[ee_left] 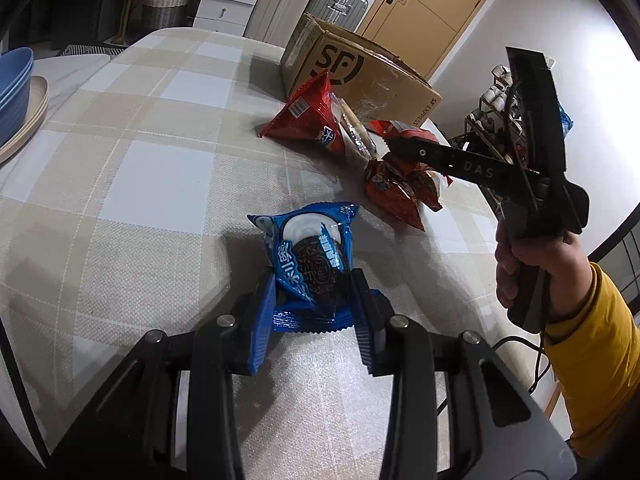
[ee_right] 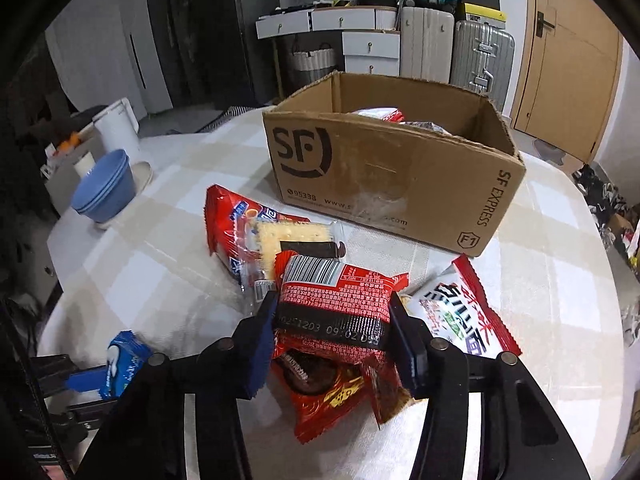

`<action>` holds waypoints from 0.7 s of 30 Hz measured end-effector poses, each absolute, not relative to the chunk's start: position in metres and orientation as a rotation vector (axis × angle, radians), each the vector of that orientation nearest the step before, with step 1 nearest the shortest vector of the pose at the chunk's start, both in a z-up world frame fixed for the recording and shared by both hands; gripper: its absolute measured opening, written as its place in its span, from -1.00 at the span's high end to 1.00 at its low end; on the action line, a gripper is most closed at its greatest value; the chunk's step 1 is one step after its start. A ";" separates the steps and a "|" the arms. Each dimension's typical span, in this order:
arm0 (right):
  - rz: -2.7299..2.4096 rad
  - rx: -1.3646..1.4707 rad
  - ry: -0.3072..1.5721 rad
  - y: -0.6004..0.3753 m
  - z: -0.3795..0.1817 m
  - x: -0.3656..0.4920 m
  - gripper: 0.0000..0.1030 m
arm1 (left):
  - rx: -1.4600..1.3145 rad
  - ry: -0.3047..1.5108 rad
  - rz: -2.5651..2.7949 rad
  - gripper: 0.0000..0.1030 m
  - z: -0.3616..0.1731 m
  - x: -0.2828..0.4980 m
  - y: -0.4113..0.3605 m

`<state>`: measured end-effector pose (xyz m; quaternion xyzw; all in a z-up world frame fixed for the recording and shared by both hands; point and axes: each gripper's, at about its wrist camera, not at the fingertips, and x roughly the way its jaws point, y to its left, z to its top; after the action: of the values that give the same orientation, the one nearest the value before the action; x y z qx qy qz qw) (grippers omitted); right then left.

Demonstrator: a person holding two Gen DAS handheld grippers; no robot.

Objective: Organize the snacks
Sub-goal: 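Grasp the red biscuit pack with the right tool while the left tool holds the Oreo pack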

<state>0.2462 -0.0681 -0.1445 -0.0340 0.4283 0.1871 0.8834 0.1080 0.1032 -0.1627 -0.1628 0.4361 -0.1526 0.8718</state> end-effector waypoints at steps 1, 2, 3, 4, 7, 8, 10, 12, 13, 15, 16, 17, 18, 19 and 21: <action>0.393 -0.069 0.888 -0.069 -0.143 0.244 0.00 | -0.339 0.911 -0.319 0.37 -0.162 0.107 0.103; 0.393 -0.068 0.885 -0.067 -0.144 0.243 0.00 | -0.338 0.911 -0.319 0.37 -0.162 0.107 0.102; 0.397 -0.061 0.882 -0.069 -0.142 0.240 0.00 | -0.337 0.911 -0.319 0.37 -0.161 0.106 0.102; 0.404 -0.054 0.880 -0.070 -0.141 0.238 0.00 | -0.336 0.910 -0.318 0.37 -0.161 0.106 0.101; 0.417 -0.030 0.867 -0.075 -0.136 0.230 0.00 | -0.335 0.908 -0.313 0.37 -0.158 0.103 0.101; 0.421 -0.023 0.863 -0.076 -0.136 0.227 0.00 | -0.333 0.906 -0.311 0.37 -0.157 0.102 0.100; 0.436 -0.005 0.848 -0.081 -0.130 0.218 0.00 | -0.329 0.903 -0.310 0.37 -0.155 0.101 0.099; 0.456 0.020 0.831 -0.086 -0.125 0.206 0.00 | -0.325 0.899 -0.309 0.37 -0.152 0.099 0.097; 0.466 0.033 0.819 -0.089 -0.121 0.199 0.00 | -0.322 0.896 -0.307 0.37 -0.150 0.097 0.096; 0.480 0.061 0.801 -0.094 -0.117 0.184 0.00 | -0.320 0.891 -0.308 0.37 -0.147 0.094 0.095; 0.501 0.094 0.788 -0.099 -0.114 0.174 0.00 | -0.315 0.888 -0.309 0.37 -0.145 0.093 0.094; 0.511 0.117 0.777 -0.102 -0.112 0.167 0.00 | -0.313 0.886 -0.309 0.37 -0.144 0.092 0.093; 0.515 0.133 0.772 -0.105 -0.111 0.158 0.00 | -0.311 0.883 -0.310 0.37 -0.142 0.090 0.091; 0.516 0.146 0.768 -0.109 -0.110 0.148 0.00 | -0.309 0.881 -0.314 0.37 -0.140 0.089 0.090; 0.522 0.182 0.750 -0.116 -0.109 0.132 0.00 | -0.300 0.878 -0.315 0.37 -0.137 0.086 0.087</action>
<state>0.1321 -0.1165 -0.1085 0.0876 0.3615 0.2516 0.8935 0.0861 0.0865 -0.1371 -0.1442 0.4215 -0.1515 0.8824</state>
